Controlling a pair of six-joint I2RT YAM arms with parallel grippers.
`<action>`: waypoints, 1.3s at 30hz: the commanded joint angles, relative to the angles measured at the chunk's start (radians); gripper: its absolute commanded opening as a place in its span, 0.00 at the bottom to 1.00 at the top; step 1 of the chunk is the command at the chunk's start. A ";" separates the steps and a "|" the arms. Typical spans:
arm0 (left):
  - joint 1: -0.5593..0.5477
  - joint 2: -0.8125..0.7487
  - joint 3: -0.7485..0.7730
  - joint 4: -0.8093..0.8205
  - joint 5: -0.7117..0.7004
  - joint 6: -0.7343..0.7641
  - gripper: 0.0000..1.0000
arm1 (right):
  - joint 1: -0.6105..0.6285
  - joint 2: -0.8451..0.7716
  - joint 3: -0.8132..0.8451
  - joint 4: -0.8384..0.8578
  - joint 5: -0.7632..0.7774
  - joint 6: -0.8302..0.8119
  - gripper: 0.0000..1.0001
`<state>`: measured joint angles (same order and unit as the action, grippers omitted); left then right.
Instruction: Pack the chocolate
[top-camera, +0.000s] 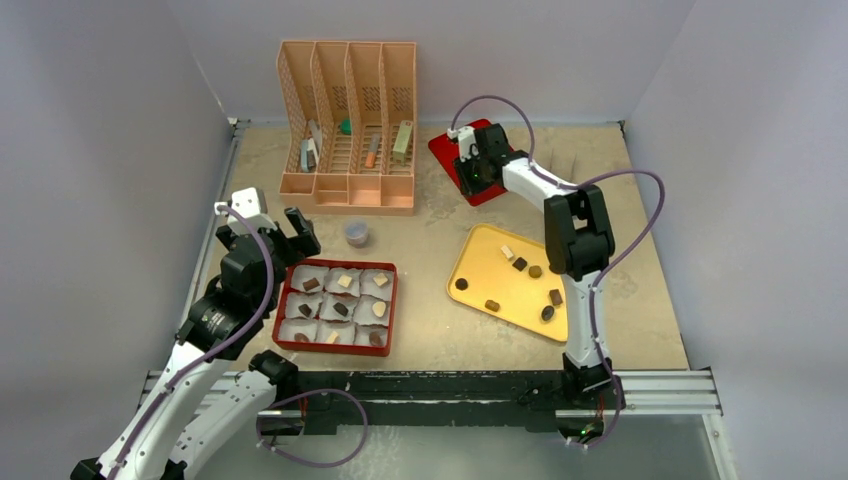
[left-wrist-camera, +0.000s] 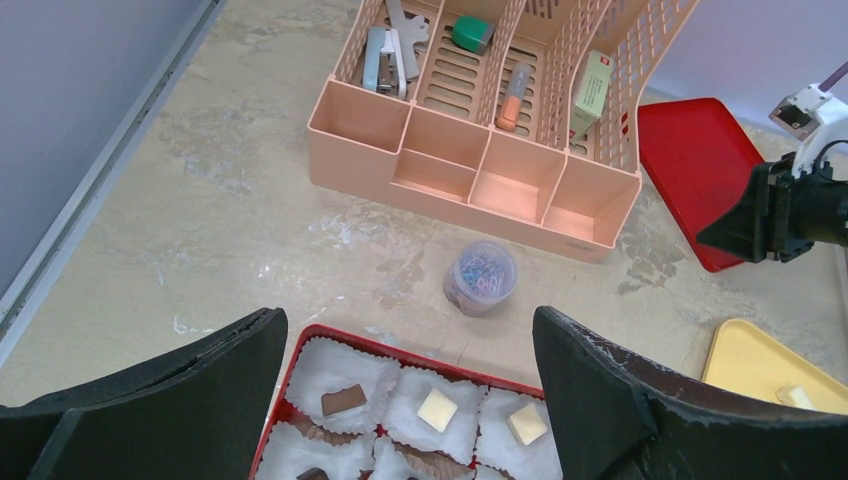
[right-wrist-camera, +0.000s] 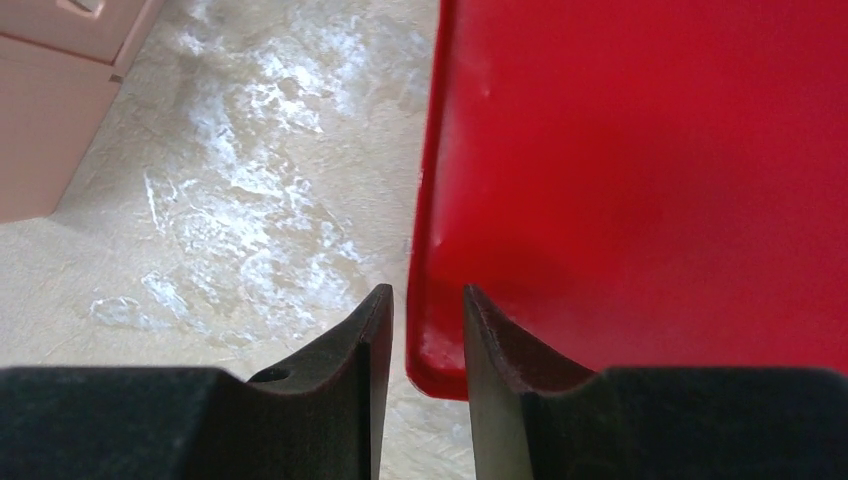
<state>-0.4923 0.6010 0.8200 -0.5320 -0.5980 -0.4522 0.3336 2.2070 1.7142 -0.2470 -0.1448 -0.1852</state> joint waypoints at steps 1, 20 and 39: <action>-0.003 -0.006 0.000 0.044 -0.006 0.010 0.93 | 0.012 -0.008 0.061 -0.008 0.012 -0.022 0.34; -0.003 0.010 0.002 0.061 -0.013 0.019 0.93 | 0.033 0.062 0.069 -0.052 0.071 -0.039 0.27; -0.003 -0.031 -0.061 0.209 0.147 0.155 0.90 | 0.041 -0.166 -0.068 0.024 0.024 -0.053 0.00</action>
<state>-0.4923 0.5903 0.7876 -0.4465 -0.5705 -0.4038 0.3733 2.1994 1.6794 -0.2707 -0.0761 -0.2222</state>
